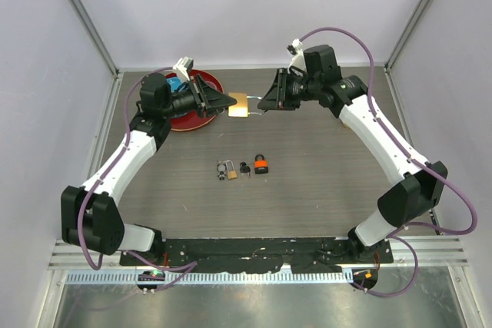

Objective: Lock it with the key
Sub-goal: Lock the lock.

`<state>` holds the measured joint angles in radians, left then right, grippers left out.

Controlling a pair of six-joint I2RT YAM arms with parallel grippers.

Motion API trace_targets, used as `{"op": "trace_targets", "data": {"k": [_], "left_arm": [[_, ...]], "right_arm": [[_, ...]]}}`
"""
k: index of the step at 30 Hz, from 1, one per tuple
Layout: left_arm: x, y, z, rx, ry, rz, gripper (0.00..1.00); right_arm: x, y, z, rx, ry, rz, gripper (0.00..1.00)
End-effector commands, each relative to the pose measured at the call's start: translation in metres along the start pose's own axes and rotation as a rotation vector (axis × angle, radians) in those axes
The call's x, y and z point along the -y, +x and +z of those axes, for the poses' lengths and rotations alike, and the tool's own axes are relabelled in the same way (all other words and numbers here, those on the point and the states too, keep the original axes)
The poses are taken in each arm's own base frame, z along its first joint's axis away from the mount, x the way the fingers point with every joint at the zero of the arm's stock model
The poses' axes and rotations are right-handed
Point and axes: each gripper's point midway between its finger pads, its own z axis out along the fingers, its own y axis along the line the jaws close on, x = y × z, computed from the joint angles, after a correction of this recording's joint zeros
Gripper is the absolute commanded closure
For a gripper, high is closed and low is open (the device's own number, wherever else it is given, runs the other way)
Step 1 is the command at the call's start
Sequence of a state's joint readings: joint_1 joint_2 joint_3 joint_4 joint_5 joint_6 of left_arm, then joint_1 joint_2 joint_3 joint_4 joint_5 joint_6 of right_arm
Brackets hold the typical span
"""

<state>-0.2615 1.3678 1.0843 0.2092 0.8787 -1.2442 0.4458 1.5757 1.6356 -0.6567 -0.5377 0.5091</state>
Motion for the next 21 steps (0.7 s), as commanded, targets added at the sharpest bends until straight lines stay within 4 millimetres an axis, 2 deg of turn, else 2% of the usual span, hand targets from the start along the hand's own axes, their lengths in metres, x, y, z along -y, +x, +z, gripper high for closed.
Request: {"op": "trace_targets", "data": {"k": [1, 3, 13, 21], "left_arm": [[0.043, -0.007, -0.005, 0.009, 0.102, 0.118, 1.0], [0.041, -0.005, -0.005, -0.006, 0.1, 0.115, 1.0], [0.038, 0.006, -0.003, -0.12, 0.122, 0.086, 1.0], [0.059, 0.002, -0.001, -0.105, 0.215, 0.058, 1.0]], "right_arm": [[-0.002, -0.018, -0.009, 0.071, 0.052, -0.047, 0.88], [-0.001, -0.018, -0.006, 0.061, 0.051, -0.051, 0.98], [-0.007, -0.032, -0.002, 0.058, 0.048, -0.133, 0.98], [-0.017, -0.035, 0.002, 0.079, 0.058, -0.231, 0.98]]}}
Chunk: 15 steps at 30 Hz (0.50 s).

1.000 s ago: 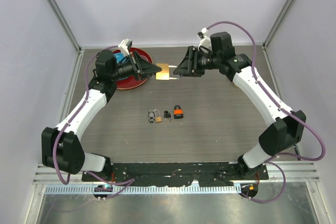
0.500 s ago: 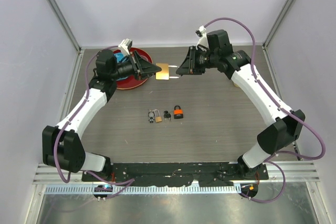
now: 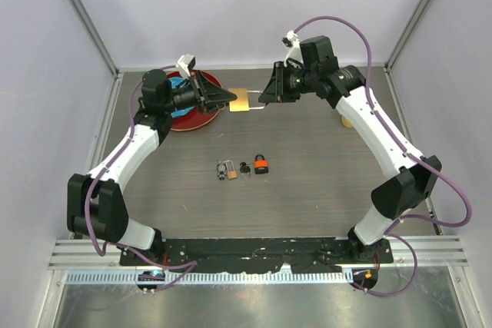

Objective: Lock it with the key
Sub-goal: Lock the lock.

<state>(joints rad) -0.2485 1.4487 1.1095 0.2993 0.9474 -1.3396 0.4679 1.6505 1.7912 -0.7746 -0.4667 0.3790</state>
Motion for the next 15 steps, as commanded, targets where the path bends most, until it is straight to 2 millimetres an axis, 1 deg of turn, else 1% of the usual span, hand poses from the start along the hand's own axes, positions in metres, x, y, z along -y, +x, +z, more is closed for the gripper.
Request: {"op": "trace_targets", "data": {"k": [1, 5, 6, 8, 9, 11, 12, 15], "left_arm": [[0.063, 0.015, -0.005, -0.068, 0.174, 0.133, 1.0], [0.062, 0.02, -0.001, -0.094, 0.177, 0.128, 1.0], [0.063, 0.021, -0.001, -0.097, 0.179, 0.131, 1.0], [0.062, 0.025, 0.001, -0.107, 0.179, 0.141, 1.0], [0.061, 0.026, 0.002, -0.11, 0.174, 0.138, 1.0], [0.058, 0.028, 0.004, -0.114, 0.159, 0.141, 1.0], [0.057, 0.03, 0.006, -0.12, 0.158, 0.14, 1.0], [0.057, 0.036, 0.01, -0.14, 0.158, 0.148, 1.0]], "right_arm": [[-0.016, -0.025, -0.001, 0.095, 0.003, -0.109, 0.98], [-0.026, -0.031, -0.002, 0.114, -0.003, -0.128, 0.98], [-0.025, -0.031, -0.001, 0.114, 0.006, -0.134, 0.98], [-0.032, -0.035, -0.003, 0.126, -0.002, -0.145, 0.98], [-0.031, -0.035, -0.001, 0.12, -0.002, -0.139, 0.98], [-0.039, -0.039, -0.003, 0.124, -0.023, -0.133, 0.98], [-0.038, -0.038, 0.0, 0.112, -0.022, -0.125, 0.98], [-0.047, -0.04, 0.0, 0.115, -0.058, -0.114, 0.98]]}}
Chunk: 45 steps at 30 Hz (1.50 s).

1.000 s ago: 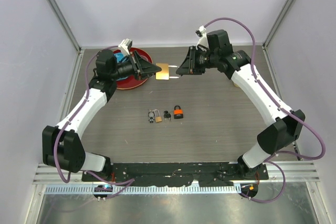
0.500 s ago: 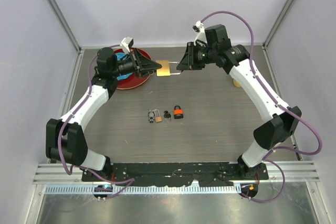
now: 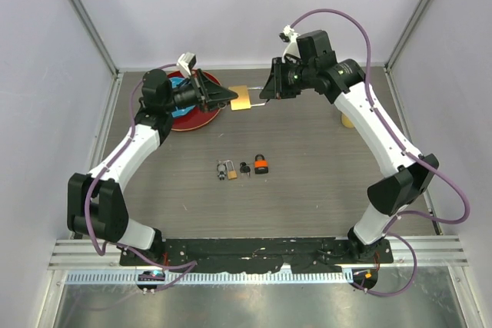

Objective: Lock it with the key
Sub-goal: Lock the lock.

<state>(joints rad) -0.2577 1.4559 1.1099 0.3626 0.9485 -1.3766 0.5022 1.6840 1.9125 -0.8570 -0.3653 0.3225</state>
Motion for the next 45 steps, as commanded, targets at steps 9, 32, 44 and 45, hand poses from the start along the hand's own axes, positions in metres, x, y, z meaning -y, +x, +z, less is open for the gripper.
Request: {"op": "trace_targets", "data": {"k": [9, 32, 44, 45], "left_arm": [[0.049, 0.045, 0.016, -0.16, 0.09, 0.154, 1.0], [0.062, 0.057, 0.032, -0.207, 0.15, 0.145, 1.0], [0.028, 0.065, 0.04, -0.207, -0.018, 0.173, 1.0], [0.026, 0.062, 0.04, -0.183, -0.04, 0.17, 1.0]], "right_arm": [[-0.051, -0.035, -0.001, 0.105, -0.155, -0.056, 0.98], [-0.086, -0.036, -0.018, 0.172, -0.174, -0.239, 0.98], [-0.114, -0.046, -0.03, 0.18, -0.279, -0.195, 0.98], [-0.115, -0.045, -0.031, 0.178, -0.281, -0.195, 0.98]]}}
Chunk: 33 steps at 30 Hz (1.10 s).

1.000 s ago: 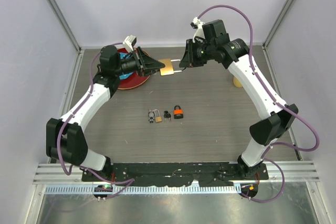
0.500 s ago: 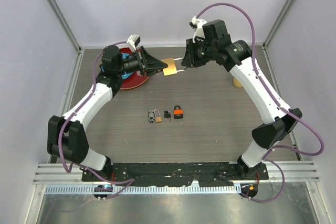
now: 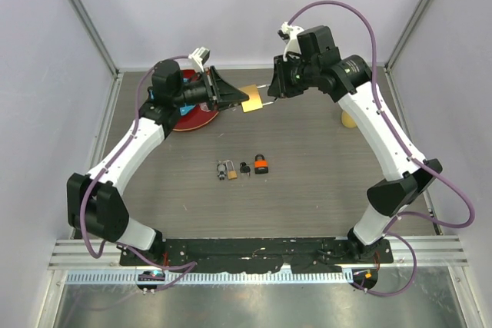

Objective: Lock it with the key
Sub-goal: Lock the lock.

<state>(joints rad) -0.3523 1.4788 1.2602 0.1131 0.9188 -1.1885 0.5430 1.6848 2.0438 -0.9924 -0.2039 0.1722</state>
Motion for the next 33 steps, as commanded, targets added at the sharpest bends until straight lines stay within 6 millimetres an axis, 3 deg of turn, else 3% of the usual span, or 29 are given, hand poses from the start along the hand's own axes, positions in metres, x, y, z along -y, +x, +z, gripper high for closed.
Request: {"op": "trace_targets", "data": {"k": [1, 6, 12, 17, 24, 33], "left_arm": [[0.016, 0.036, 0.019, -0.085, 0.005, 0.081, 1.0], [0.016, 0.034, 0.025, -0.068, 0.006, 0.059, 1.0], [0.022, 0.032, 0.033, -0.058, 0.056, 0.004, 1.0], [0.007, 0.033, 0.037, -0.057, 0.049, -0.052, 1.0], [0.007, 0.037, 0.038, -0.074, 0.063, -0.053, 1.0], [0.021, 0.045, 0.053, -0.113, 0.124, -0.025, 1.0]], "right_arm": [[-0.108, -0.053, -0.019, 0.186, -0.393, -0.01, 0.98], [-0.107, -0.043, -0.017, 0.17, -0.382, -0.031, 0.98], [-0.1, -0.023, 0.0, 0.144, -0.327, -0.077, 0.98], [-0.11, -0.029, -0.005, 0.178, -0.379, -0.068, 0.98], [-0.117, -0.037, -0.014, 0.205, -0.406, -0.057, 0.98], [-0.145, -0.051, -0.04, 0.24, -0.558, -0.077, 0.98]]}}
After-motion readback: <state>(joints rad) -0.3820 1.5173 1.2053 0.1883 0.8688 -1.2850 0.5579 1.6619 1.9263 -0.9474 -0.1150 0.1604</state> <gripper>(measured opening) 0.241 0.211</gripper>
